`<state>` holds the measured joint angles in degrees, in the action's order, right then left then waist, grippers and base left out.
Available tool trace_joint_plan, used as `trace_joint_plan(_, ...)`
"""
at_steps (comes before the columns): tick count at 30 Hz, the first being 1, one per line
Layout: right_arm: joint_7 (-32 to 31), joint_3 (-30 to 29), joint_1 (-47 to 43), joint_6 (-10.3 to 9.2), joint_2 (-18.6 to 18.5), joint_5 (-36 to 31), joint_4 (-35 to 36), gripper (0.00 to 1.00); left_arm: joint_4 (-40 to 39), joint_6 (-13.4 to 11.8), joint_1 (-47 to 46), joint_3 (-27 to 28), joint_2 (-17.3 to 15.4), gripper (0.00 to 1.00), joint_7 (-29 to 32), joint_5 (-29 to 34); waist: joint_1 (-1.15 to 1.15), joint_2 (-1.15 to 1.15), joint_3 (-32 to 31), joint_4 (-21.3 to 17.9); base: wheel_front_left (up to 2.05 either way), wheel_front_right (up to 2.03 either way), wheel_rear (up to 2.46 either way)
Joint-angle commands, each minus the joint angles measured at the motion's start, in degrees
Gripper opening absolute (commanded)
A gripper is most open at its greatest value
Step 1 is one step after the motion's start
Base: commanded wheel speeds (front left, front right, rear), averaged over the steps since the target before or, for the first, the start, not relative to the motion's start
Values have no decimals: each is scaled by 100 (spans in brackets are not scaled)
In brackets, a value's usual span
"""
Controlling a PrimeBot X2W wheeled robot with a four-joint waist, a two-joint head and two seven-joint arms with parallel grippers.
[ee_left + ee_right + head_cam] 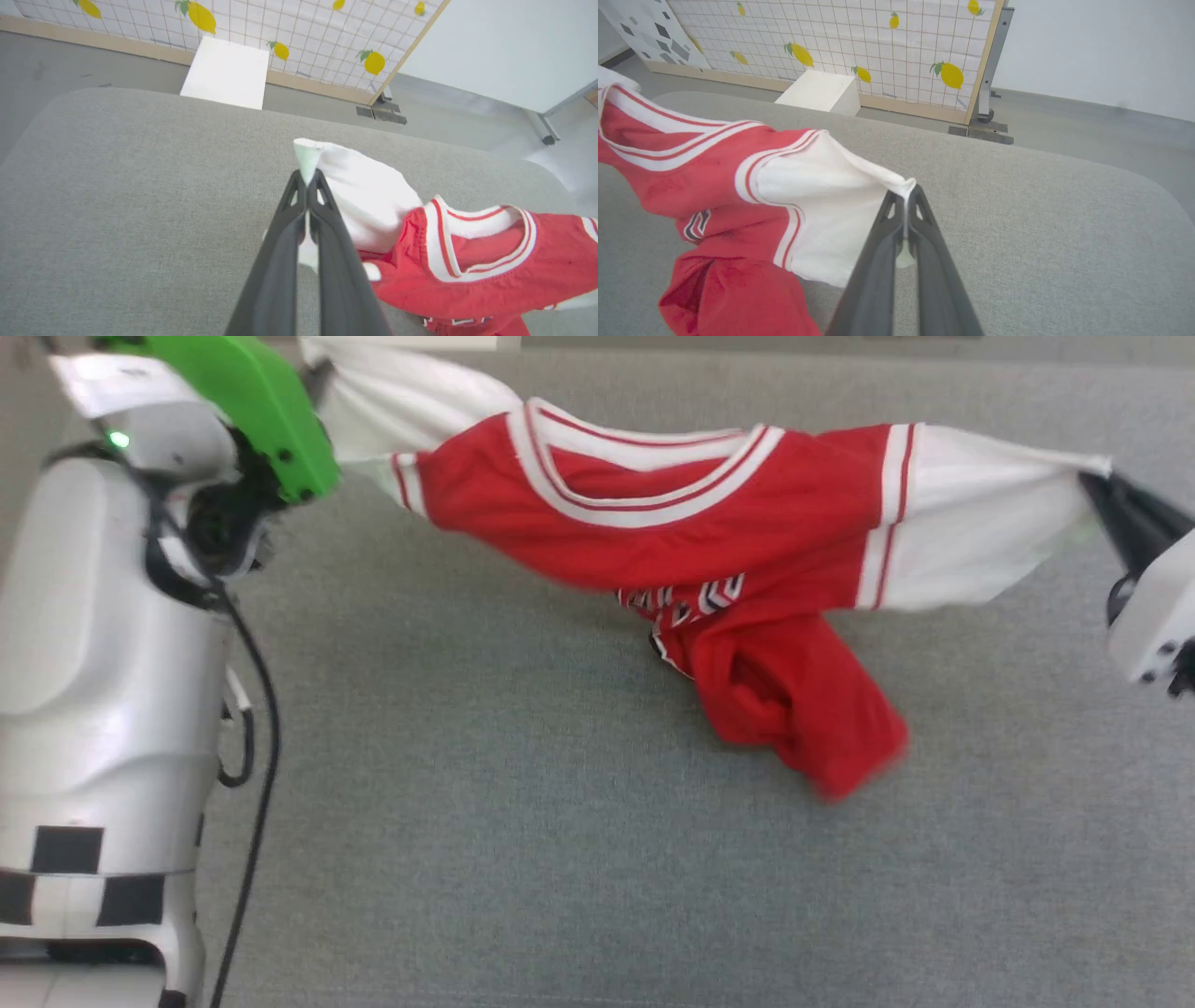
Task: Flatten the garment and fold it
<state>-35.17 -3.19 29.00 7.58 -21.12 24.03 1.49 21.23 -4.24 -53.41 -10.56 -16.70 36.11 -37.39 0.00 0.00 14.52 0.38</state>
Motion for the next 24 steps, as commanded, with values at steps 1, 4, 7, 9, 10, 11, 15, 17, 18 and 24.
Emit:
trace_joint_plan(1, 72, -13, 167, -9, -31, 103, 26, 0, -82, -63, -65, 64, -66, 0, -68, 9, 0, 0, -452, 5, 0, 0, 0)
trace_joint_plan(4, 180, 9, 554, -9, -174, 250, 5, 0, -332, -212, -128, 209, -195, 0, -337, 125, 0, 0, -760, -14, 0, 0, 0)
trace_joint_plan(7, 256, 9, 811, -9, -315, 250, -14, 0, -493, -300, -171, 273, -281, 0, -435, 198, 0, 0, -937, -19, 0, 0, 0)
trace_joint_plan(9, 298, -16, 972, -9, -375, 268, -35, 0, -626, -371, -193, 317, -347, 0, -493, 254, 0, 0, -1051, -21, 0, 0, 0)
trace_joint_plan(10, 308, -21, 1027, -9, -408, 268, -35, 0, -683, -401, -212, 361, -369, 0, -551, 265, 0, 0, -1080, -22, 0, 0, 0)
trace_joint_plan(11, 327, -61, 1135, -9, -429, 291, -66, 0, -762, -458, -214, 409, -439, 0, -609, 313, 0, 0, -1170, -24, 0, 0, 0)
trace_joint_plan(15, 291, -108, 1264, -9, -423, 339, -132, 0, -892, -543, -157, 479, -504, 0, -639, 324, 0, 0, -1251, -27, 0, 0, 0)
trace_joint_plan(17, 272, -106, 1311, -9, -433, 327, -174, 0, -937, -585, -112, 484, -533, 0, -623, 342, 0, 0, -1254, -24, 0, 0, 0)
trace_joint_plan(18, 269, -113, 1342, -9, -419, 332, -199, 0, -945, -607, -92, 485, -542, 0, -608, 347, 0, 0, -1243, -24, 0, 0, 0)
trace_joint_plan(24, 158, -58, 1781, -9, -310, 301, -484, 0, -816, -604, -273, 363, -641, 0, -591, 501, 0, 0, -973, -46, 0, 0, 0)
